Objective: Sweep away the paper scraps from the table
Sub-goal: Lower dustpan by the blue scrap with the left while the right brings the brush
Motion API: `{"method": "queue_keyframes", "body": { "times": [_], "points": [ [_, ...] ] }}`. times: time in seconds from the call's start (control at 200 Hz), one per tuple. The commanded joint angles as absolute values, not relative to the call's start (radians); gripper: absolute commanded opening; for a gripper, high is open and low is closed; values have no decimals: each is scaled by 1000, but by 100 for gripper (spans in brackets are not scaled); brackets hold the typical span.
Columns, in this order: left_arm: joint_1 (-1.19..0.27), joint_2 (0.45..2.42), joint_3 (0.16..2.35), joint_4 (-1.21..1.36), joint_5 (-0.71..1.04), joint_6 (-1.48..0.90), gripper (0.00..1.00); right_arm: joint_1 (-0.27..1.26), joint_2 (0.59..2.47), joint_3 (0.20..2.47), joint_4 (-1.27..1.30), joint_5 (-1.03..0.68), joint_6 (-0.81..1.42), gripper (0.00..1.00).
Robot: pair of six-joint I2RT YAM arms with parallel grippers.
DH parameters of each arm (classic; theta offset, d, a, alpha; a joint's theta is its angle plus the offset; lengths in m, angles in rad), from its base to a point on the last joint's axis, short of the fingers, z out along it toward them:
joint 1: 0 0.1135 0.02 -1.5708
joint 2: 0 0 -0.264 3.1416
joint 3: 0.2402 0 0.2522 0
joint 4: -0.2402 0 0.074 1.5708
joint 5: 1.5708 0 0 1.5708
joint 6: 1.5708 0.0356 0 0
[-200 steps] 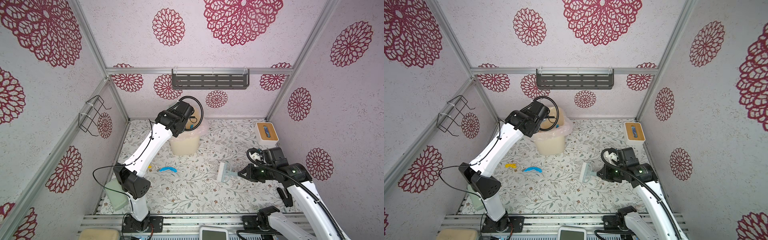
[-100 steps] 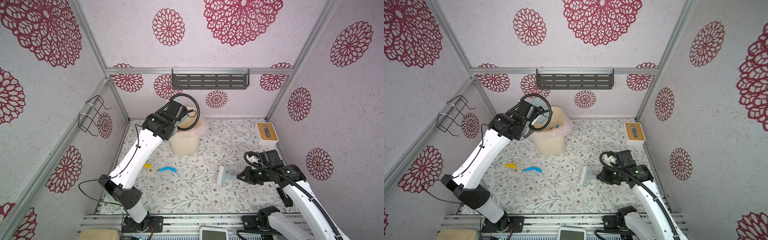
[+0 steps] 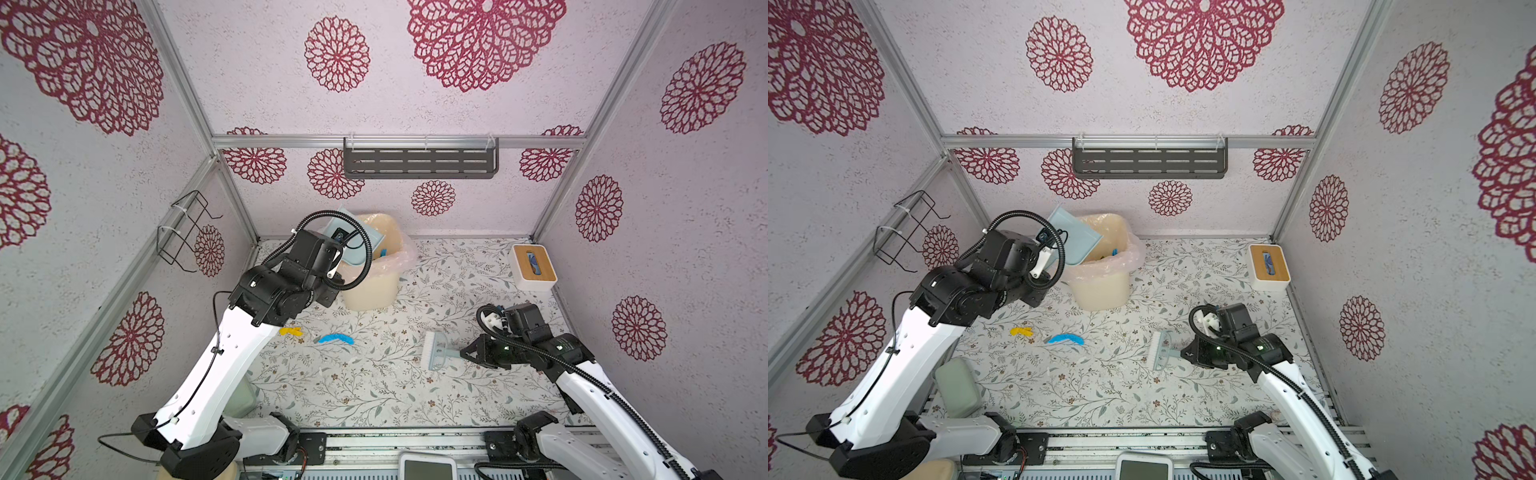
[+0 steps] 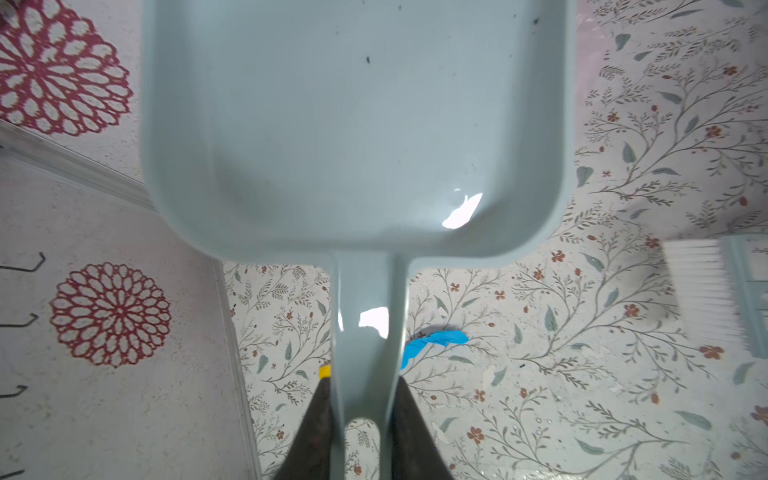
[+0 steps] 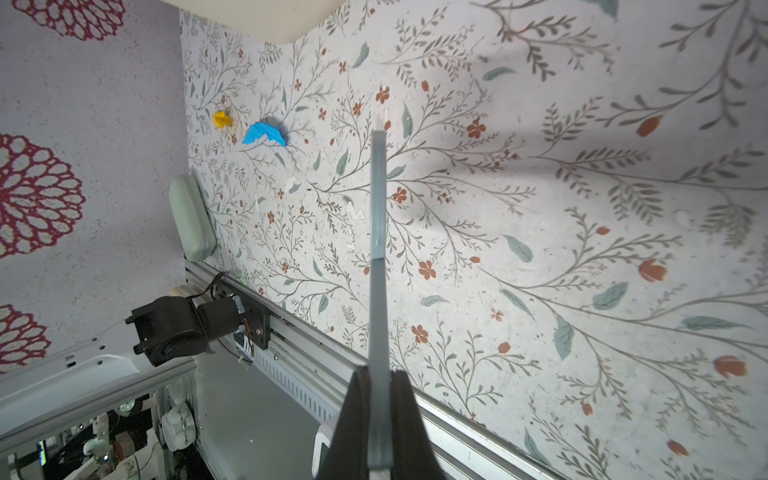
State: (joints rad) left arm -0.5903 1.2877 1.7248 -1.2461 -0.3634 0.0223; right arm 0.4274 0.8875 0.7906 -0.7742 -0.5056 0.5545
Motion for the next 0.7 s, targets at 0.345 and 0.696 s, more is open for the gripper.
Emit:
{"method": "queue_keyframes", "body": {
  "times": [0.345,0.696],
  "points": [
    [-604,1128,1519,-1198,-155,-174,0,768,1136,761,-68,-473,884,0],
    [-621,1094,1443,-1185,-130,-197,0,880,1466,861,332,-468,1015,0]
  ]
}}
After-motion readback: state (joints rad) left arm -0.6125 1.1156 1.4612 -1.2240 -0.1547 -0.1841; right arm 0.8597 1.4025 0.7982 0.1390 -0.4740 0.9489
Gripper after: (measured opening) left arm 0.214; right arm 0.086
